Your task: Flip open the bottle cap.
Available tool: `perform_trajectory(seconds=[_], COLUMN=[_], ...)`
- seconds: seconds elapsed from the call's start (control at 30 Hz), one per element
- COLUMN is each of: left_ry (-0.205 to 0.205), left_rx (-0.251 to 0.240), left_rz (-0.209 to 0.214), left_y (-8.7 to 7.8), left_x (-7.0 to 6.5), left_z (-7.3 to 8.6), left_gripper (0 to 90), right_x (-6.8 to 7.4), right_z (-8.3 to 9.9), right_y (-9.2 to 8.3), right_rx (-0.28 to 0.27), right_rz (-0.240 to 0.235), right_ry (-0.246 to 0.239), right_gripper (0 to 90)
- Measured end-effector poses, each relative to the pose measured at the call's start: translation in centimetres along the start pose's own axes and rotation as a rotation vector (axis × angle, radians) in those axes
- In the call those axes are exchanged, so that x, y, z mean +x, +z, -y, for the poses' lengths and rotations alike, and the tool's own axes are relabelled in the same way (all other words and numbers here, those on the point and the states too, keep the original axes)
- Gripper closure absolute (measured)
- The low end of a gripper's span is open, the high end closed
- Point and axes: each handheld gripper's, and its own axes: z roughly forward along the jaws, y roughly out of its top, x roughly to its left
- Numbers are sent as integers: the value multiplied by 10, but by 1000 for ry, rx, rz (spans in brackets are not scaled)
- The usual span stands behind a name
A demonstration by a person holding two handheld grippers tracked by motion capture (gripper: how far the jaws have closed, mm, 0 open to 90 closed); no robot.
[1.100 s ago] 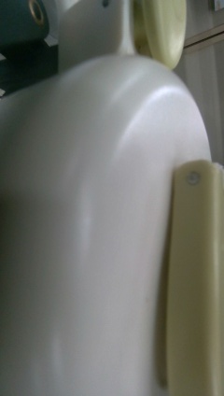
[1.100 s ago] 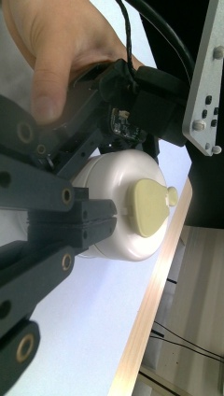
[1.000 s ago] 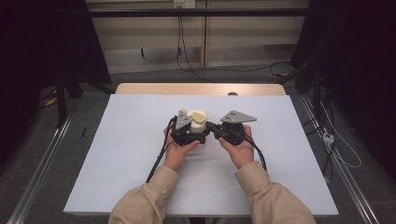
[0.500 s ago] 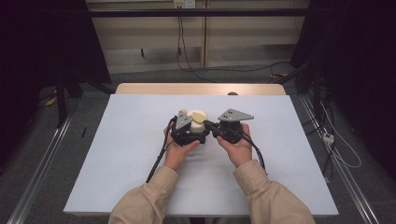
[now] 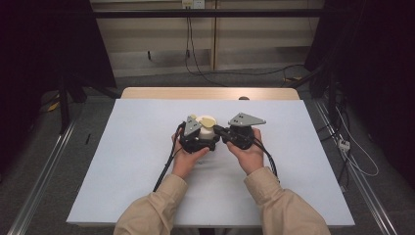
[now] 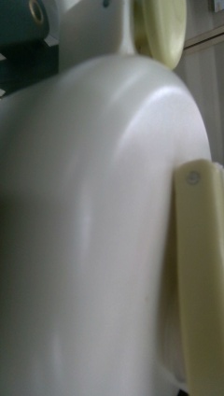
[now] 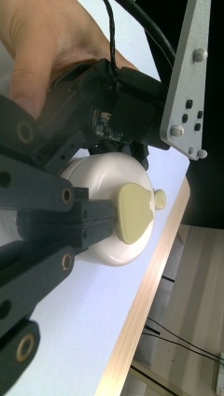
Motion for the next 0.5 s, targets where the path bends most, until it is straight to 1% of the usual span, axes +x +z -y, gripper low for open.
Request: perform_trajectory(seconds=[0.5], left_ry=[1], left_rx=[-1], left_rz=[-2], left_y=[0], left_x=[0], left_z=[0], left_gripper=[52], right_x=[0], right_z=[-2], right_y=[0], right_rx=[-4], right_rz=[2], right_ry=[-2], right_gripper=[900])
